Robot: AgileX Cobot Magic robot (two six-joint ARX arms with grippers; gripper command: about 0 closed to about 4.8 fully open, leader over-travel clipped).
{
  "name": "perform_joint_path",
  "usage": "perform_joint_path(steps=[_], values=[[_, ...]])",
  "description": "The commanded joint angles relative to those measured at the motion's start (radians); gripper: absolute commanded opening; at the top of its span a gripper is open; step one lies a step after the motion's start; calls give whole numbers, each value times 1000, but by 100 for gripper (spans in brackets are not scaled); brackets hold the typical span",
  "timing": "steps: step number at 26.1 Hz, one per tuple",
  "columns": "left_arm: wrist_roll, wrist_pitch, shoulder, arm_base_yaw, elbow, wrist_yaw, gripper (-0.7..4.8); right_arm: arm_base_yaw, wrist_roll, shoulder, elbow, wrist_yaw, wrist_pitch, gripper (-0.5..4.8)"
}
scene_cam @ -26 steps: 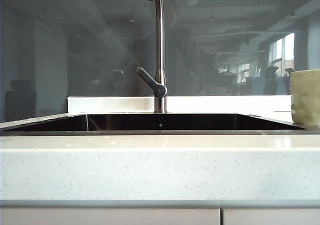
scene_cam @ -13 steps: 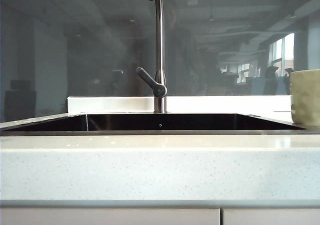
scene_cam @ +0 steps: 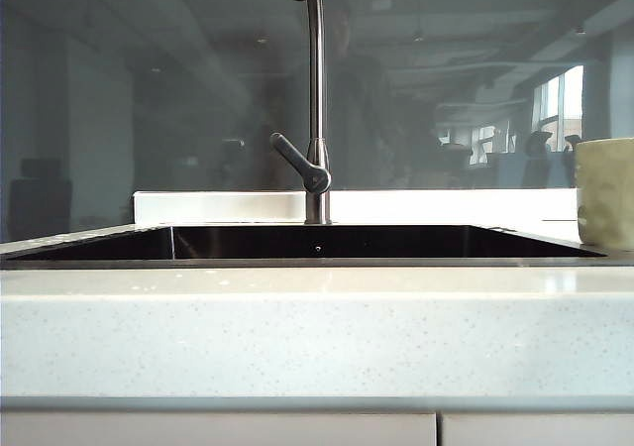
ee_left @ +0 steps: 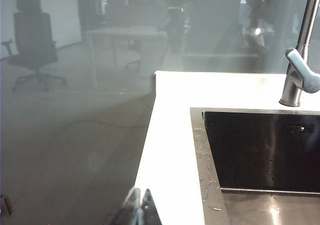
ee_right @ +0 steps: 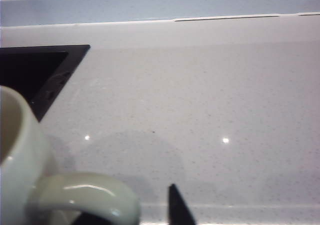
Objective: Pick up the mug next to the sink, go to the faucet to get some water, pour the water into the sink, and finally put the mug back to its place.
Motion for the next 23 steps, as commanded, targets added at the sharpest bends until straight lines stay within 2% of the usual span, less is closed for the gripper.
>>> perform_joint_path(steps=[1,3,5,6,11,16,20,23], values=[[-7,12,0,2,3,4,-3,23,2,7,4,2,32,84],[-7,12,0,2,3,4,-3,31,2,16,4,2,47,70],[-7,12,0,2,3,4,-3,31,2,19,4,2,58,17],[-7,12,0,2,3,4,-3,31,2,19,4,3,66,8],[-7,13,0,2,3,4,-3,31,6,19,4,6,92,-5],[-21,13,0,2,3,4,-3,30,165,16,19,9,223,-5],[-99,16,0,2,3,4,-5,42,333,-12,85,6,235,-5],[-175,51,1,2,3,3,-5,89,399,-29,159,6,201,-5]])
